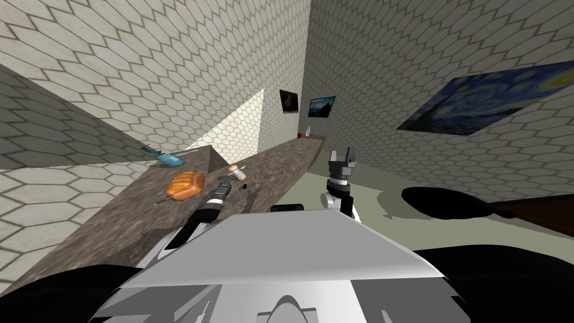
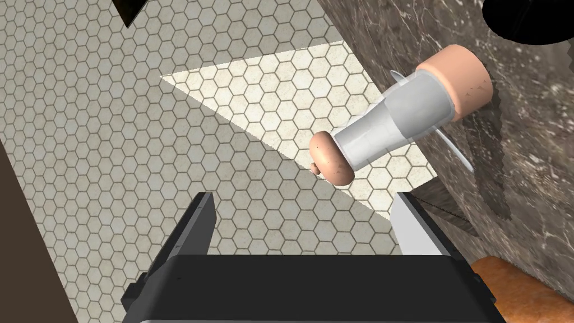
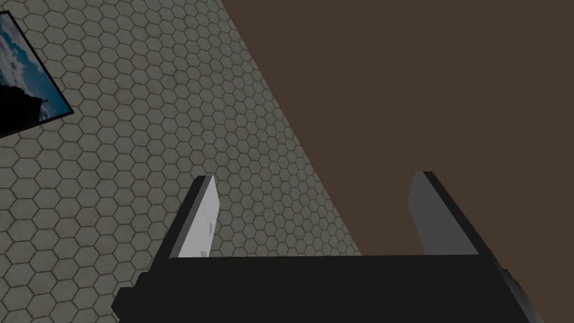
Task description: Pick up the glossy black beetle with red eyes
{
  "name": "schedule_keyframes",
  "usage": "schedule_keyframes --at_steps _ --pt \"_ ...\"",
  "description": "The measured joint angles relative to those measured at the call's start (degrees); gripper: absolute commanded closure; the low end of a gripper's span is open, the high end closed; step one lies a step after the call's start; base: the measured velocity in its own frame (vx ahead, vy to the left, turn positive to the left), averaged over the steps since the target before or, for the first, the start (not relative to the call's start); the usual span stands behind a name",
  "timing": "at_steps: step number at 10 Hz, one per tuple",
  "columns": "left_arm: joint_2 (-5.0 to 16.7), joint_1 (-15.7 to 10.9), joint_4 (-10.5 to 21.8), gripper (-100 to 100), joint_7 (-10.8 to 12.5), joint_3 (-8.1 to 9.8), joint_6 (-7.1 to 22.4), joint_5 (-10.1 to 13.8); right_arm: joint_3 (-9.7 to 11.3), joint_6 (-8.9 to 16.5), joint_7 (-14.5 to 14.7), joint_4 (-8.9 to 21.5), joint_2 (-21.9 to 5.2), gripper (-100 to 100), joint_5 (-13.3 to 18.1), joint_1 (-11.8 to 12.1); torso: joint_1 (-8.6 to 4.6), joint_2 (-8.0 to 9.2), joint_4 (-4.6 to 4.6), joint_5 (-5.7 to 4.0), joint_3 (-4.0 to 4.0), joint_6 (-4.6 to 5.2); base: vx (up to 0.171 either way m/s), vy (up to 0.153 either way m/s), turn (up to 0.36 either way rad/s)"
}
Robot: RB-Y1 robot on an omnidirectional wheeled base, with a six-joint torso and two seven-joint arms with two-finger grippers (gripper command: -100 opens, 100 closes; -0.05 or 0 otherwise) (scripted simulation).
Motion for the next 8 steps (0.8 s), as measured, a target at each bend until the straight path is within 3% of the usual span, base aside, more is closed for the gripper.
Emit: schedule_keyframes --at_steps 1,8 --pt "1.7 0.5 0.6 -100 0.3 0.41 1.3 0.4 0.0 0.0 0.0 0.0 0.0 0 0.0 0.0 0.00 -0.01 0.00 0.00 0.00 0.00 0.018 -0.008 -0.048" --pt "8.0 3.6 1.0 -100 1.0 0.35 11.0 1.2 0.0 0.0 0.0 0.0 0.0 0 0.0 0.0 -0.05 0.02 0.00 -0.01 0.01 0.00 0.015 -0.014 -0.113"
